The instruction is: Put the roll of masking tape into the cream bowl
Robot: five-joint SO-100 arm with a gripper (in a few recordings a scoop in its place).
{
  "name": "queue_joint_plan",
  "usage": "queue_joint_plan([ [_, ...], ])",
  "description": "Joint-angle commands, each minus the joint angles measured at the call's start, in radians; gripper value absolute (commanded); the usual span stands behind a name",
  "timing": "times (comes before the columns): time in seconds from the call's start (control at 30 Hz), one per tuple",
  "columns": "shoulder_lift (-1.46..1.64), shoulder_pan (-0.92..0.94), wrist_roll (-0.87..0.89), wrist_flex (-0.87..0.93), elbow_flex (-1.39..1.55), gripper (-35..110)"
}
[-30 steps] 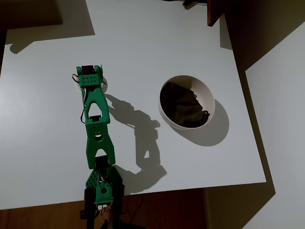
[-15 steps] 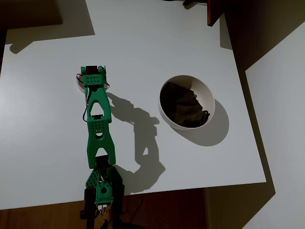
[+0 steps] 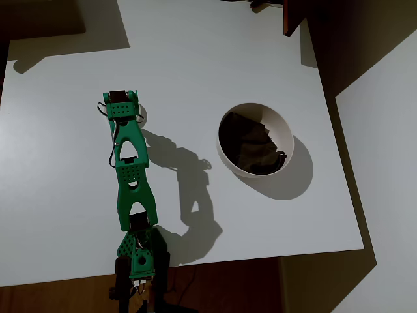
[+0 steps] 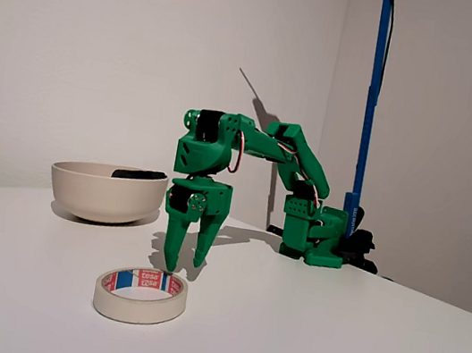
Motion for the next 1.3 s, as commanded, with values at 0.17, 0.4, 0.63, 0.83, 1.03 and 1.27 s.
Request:
queue_joint_plan([
  [0.17,0.020,-0.034,0.021,0.003,-0.055,16],
  [0.4,0.000,-0.034,0.011,-0.020,-0.055,16],
  [0.63,-0.035,-0.034,0.011,-0.041,-0.055,16],
  [0.83,-0.074,-0.037,0.014,-0.044,-0.055,15],
  [1.03,-0.106,-0.051,0.020,-0.064,-0.055,13],
  [1.27,-0.106,-0.066,0.028,-0.097,-0.057,-1],
])
